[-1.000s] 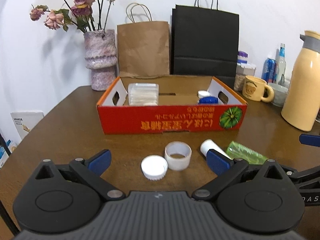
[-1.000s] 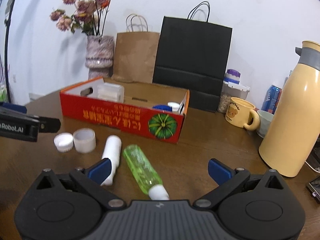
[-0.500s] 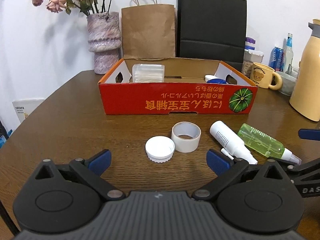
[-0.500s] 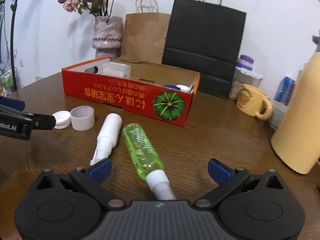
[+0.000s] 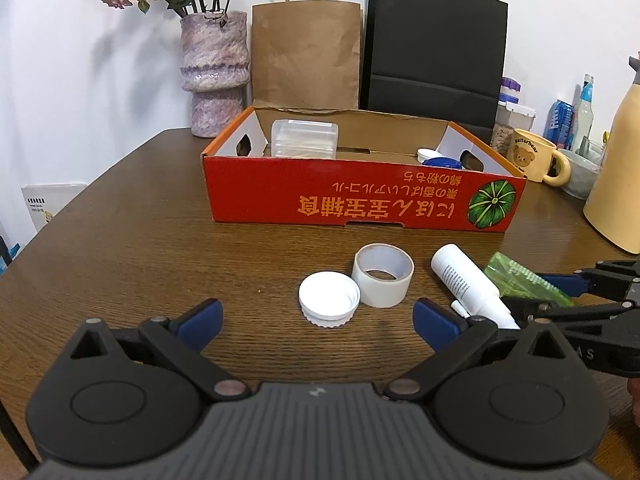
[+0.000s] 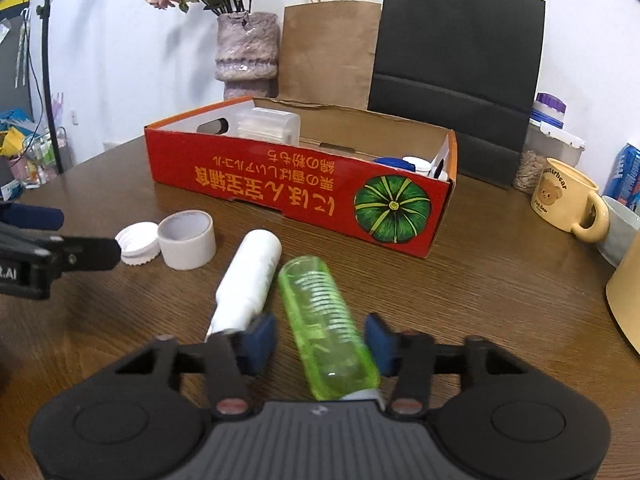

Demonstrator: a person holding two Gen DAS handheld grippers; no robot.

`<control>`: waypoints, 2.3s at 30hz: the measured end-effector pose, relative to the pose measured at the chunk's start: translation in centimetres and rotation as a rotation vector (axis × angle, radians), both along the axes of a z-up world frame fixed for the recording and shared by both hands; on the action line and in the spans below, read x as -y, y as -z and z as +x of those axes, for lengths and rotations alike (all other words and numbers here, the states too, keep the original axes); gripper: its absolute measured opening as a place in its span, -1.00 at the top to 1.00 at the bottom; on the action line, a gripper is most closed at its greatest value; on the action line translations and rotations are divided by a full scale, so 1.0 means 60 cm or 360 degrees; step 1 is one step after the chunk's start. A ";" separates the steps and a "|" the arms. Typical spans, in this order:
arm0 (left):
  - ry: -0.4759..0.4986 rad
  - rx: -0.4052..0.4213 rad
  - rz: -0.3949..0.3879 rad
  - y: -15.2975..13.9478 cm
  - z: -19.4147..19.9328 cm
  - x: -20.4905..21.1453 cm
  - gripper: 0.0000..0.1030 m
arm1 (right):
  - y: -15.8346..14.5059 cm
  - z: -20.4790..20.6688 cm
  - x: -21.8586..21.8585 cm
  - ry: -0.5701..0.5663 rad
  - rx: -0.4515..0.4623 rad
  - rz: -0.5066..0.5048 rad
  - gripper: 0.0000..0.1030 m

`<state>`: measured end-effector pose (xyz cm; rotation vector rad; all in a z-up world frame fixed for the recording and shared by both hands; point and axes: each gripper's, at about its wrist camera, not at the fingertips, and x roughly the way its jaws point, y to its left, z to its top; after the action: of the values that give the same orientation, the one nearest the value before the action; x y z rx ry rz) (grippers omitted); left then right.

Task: Organize rigid objects
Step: 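Close the right gripper around the green spray bottle, then close the left gripper on the white screw cap while the right holds the green bottle, then carry the white cap and green bottle with both grippers over the red box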

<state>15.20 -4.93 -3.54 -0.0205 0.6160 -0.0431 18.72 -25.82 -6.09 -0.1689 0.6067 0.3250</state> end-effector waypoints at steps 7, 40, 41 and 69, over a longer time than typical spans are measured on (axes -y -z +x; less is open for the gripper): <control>0.0000 -0.0001 0.0004 0.001 0.003 0.000 -1.00 | 0.003 -0.006 -0.005 0.0019 0.0040 -0.0013 0.39; 0.0007 -0.0114 0.0047 0.032 0.062 -0.011 -0.11 | -0.032 -0.044 -0.014 0.0181 0.0189 0.0180 0.41; 0.0008 -0.0100 0.0058 0.030 0.060 -0.010 0.20 | -0.032 -0.045 -0.014 0.0184 0.0190 0.0185 0.41; 0.0037 0.0075 0.0029 0.001 0.026 -0.009 0.23 | -0.050 -0.073 -0.024 0.0229 0.0273 0.0313 0.41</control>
<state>16.77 -4.42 -3.62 0.0051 0.5697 -0.0606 14.36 -24.41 -3.07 0.0358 0.4117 0.2264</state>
